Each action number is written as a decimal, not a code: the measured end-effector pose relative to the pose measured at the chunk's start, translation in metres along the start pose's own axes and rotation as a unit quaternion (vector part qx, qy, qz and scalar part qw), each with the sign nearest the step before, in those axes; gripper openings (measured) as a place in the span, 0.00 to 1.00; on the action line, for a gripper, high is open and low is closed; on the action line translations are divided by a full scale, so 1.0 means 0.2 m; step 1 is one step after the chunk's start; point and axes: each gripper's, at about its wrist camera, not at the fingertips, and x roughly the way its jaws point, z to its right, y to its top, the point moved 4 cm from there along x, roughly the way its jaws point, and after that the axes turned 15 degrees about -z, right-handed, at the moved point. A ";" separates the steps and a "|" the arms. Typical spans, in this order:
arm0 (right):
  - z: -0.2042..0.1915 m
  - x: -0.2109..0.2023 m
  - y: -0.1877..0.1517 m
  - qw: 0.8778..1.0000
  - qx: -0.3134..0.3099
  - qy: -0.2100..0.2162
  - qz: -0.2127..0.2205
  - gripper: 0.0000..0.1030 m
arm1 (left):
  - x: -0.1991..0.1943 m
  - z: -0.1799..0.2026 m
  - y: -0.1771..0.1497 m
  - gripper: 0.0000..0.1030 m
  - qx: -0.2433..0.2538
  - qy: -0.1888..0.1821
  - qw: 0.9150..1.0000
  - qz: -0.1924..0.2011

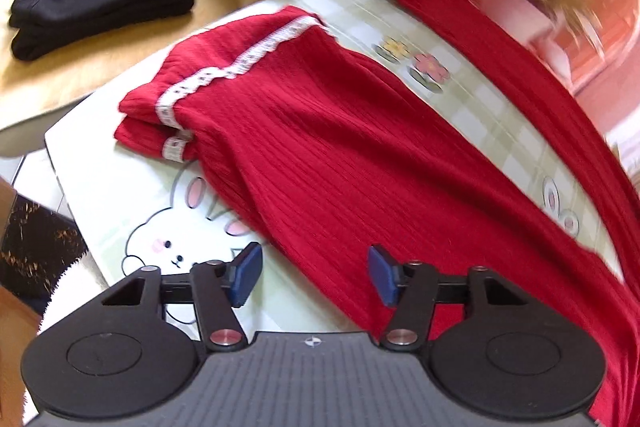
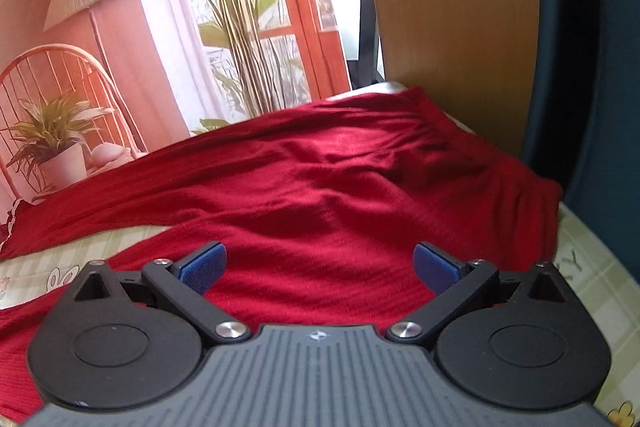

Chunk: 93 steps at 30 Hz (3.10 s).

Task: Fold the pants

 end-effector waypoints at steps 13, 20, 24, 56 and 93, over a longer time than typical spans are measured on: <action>0.00 -0.02 -0.03 1.000 0.007 -0.004 0.009 0.99 | 0.00 -0.03 0.03 0.17 -0.013 -0.019 0.999 0.032; 0.07 -0.04 -0.06 0.999 0.032 -0.002 0.010 0.99 | 0.00 -0.01 -0.05 0.19 -0.003 -0.056 0.997 0.050; 0.11 -0.04 -0.07 0.999 0.046 -0.002 0.005 0.98 | 0.02 -0.01 0.00 0.21 -0.027 -0.081 0.994 0.066; 0.57 0.02 -0.14 0.991 0.129 0.003 0.033 0.72 | 0.03 -0.06 0.00 0.07 -0.046 -0.096 0.991 0.080; 0.60 0.05 -0.06 0.976 0.208 0.023 0.052 0.08 | -0.13 0.03 0.11 0.05 -0.018 -0.096 0.983 0.156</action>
